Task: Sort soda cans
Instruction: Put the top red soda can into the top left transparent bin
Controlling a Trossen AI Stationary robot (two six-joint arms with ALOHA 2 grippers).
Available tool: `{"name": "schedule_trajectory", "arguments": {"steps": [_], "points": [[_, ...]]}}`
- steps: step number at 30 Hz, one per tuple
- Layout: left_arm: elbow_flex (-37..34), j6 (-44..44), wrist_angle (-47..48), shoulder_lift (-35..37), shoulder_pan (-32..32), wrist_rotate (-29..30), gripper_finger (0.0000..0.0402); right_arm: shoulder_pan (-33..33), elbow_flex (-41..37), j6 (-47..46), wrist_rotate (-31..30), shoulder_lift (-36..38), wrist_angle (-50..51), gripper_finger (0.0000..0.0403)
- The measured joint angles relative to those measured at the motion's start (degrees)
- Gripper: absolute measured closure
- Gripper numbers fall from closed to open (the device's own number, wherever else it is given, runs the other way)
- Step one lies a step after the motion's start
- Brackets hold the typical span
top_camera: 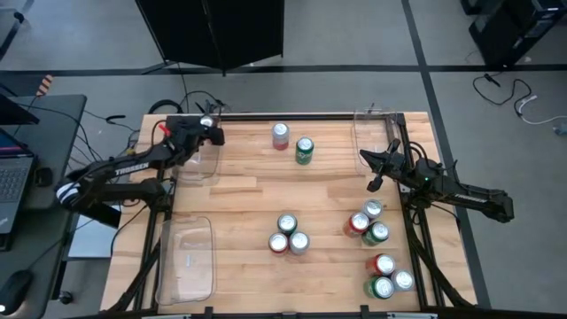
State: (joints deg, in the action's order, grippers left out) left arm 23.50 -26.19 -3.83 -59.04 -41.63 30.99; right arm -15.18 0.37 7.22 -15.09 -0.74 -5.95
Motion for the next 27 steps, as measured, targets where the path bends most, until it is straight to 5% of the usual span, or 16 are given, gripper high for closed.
{"name": "schedule_trajectory", "arguments": {"steps": [8,16,27], "points": [[-0.06,1.73,-4.64,-5.84,0.05,-1.98,0.0110,0.00,0.01,0.00,-0.02,-0.02,0.02,0.0400],[0.37,3.78,-6.10,-6.17,0.18,-3.67,0.0012,0.00,-0.01,0.00,-0.09,0.00,-0.01,0.0400],[0.38,7.45,-8.02,-3.05,0.53,-5.71,0.0011,0.00,-0.01,0.00,-0.22,-0.01,-0.01,0.0400]]}}
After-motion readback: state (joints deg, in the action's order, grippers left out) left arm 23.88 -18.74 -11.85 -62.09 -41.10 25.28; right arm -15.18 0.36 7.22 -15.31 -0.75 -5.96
